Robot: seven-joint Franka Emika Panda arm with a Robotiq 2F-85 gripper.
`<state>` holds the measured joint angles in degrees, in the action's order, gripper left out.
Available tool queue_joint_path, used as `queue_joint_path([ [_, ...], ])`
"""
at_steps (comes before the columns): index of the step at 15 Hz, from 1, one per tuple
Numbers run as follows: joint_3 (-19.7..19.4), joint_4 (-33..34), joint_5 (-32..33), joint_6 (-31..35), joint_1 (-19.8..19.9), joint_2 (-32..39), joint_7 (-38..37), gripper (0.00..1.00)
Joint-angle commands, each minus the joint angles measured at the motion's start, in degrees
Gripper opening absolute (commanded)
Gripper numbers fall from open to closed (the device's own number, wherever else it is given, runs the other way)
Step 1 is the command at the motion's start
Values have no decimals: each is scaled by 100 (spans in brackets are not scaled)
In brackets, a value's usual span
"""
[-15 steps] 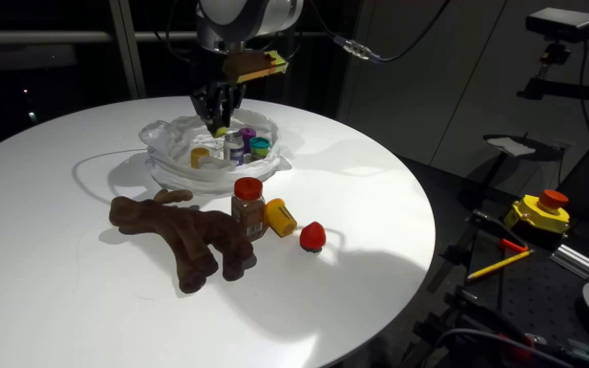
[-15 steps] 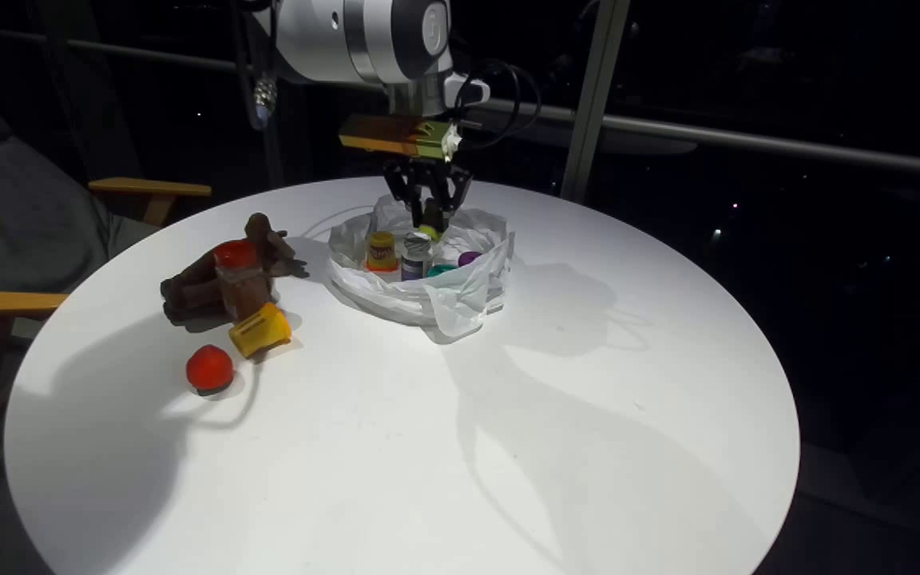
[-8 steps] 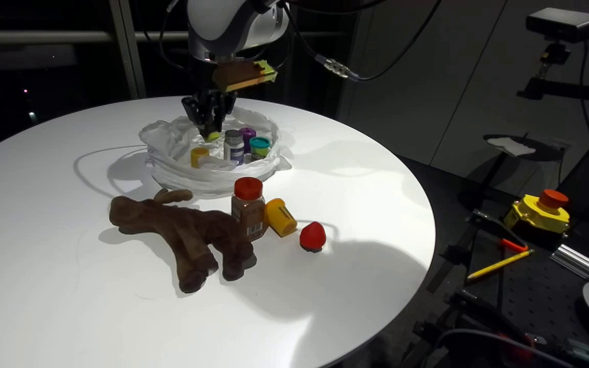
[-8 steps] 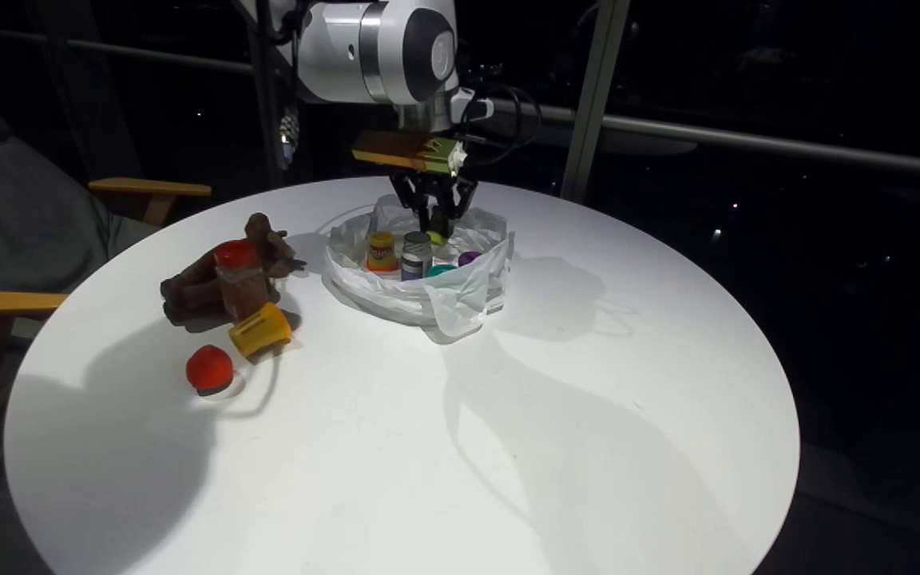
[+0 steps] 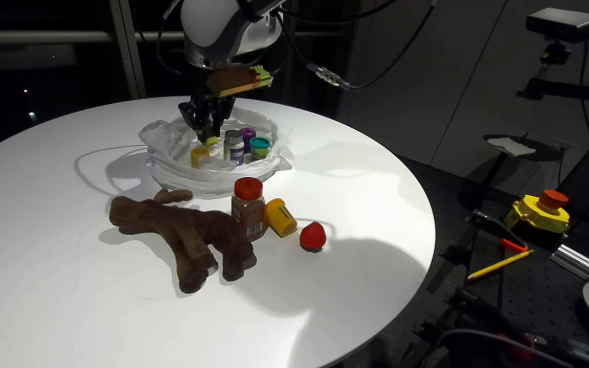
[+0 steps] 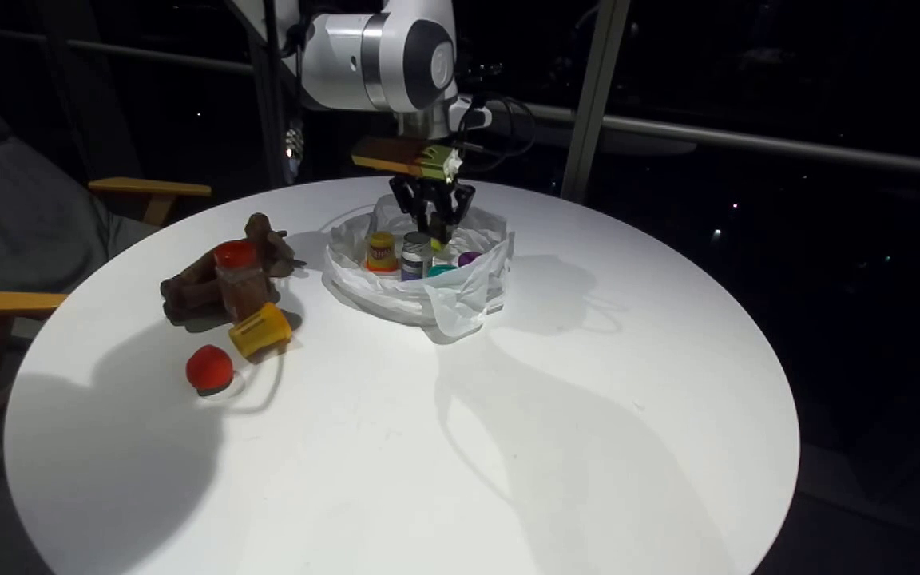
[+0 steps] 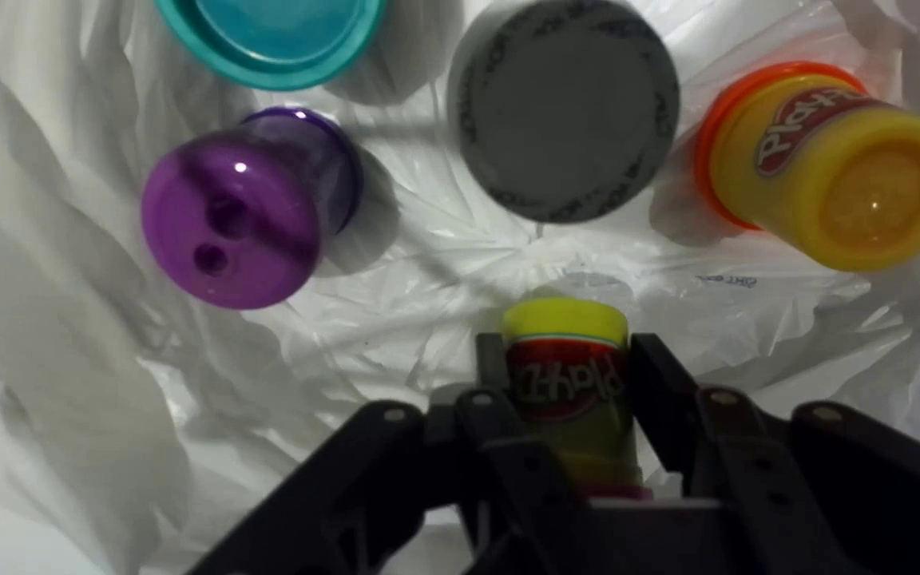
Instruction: Pick up the objects from the table and put them in the plastic bag.
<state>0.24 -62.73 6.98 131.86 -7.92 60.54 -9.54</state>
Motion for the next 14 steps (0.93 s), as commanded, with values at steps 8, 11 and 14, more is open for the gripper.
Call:
queue_joint_path([
  [8,40,-1543,-435,358,81,-1658,-145,100],
  [11,99,-2272,-678,319,127,-2392,-200,100],
  [14,107,-3068,-797,380,51,-3034,-300,100],
])
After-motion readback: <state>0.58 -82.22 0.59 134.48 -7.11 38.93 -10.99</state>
